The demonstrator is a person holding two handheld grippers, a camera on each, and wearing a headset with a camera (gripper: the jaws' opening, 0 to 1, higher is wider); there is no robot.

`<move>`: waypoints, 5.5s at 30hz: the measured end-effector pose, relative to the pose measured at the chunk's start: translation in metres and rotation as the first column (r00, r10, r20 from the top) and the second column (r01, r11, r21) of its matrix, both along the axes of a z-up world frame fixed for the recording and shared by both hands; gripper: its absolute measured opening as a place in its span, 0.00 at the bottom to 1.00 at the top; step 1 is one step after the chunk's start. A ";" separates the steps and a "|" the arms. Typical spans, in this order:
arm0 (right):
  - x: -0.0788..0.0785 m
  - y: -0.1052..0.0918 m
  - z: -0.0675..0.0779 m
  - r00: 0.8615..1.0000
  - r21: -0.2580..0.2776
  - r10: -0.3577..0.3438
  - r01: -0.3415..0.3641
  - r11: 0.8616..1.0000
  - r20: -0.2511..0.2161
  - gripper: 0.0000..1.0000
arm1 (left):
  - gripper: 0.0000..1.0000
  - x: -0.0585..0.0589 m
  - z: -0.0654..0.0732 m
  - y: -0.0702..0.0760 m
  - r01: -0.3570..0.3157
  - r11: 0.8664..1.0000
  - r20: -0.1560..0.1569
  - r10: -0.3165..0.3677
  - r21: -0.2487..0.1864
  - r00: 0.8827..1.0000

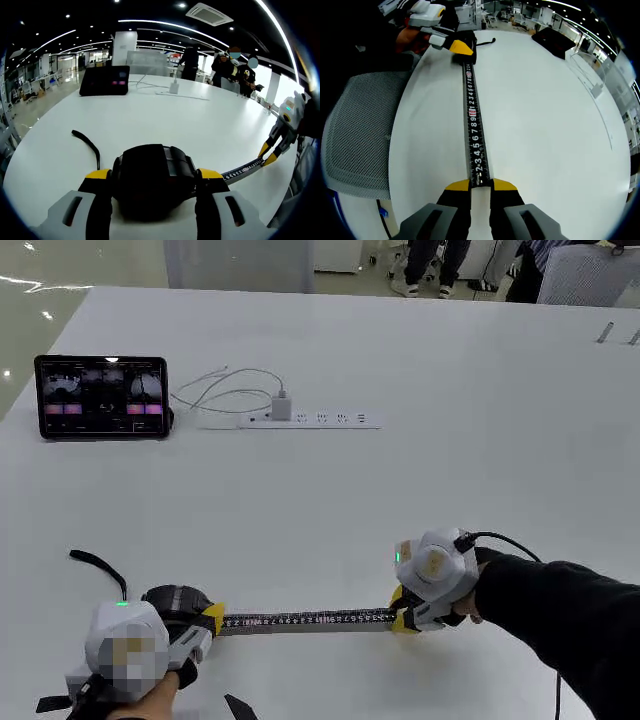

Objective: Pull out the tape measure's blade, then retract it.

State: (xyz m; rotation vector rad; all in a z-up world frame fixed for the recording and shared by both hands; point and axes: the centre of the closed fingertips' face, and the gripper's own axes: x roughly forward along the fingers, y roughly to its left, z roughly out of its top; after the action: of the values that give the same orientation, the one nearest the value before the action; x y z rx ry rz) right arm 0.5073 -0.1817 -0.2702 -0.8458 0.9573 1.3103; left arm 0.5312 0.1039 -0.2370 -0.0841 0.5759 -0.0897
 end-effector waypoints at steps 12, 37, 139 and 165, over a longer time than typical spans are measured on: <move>0.002 0.003 0.000 0.999 0.013 -0.032 0.033 0.999 -0.021 0.08 | 0.61 -0.001 -0.002 0.000 0.013 1.000 -0.020 -0.013 0.012 1.000; 0.002 0.013 0.000 0.999 0.007 -0.028 0.028 1.000 -0.024 0.09 | 0.61 -0.001 -0.003 -0.001 0.025 1.000 -0.030 -0.024 0.001 0.999; 0.005 0.053 -0.001 1.000 0.018 -0.002 0.002 1.000 -0.028 0.09 | 0.61 -0.001 -0.003 0.000 0.029 1.000 -0.054 -0.030 -0.007 0.998; 0.004 0.062 -0.001 1.000 0.021 0.013 -0.013 1.000 -0.026 0.09 | 0.61 -0.002 -0.004 0.000 0.030 1.000 -0.058 -0.031 -0.009 0.998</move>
State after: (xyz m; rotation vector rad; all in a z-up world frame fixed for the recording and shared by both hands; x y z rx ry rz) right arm 0.5113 -0.1196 -0.2710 -0.8218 0.9582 1.3435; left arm 0.5295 0.1038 -0.2413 -0.0859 0.6348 -0.1194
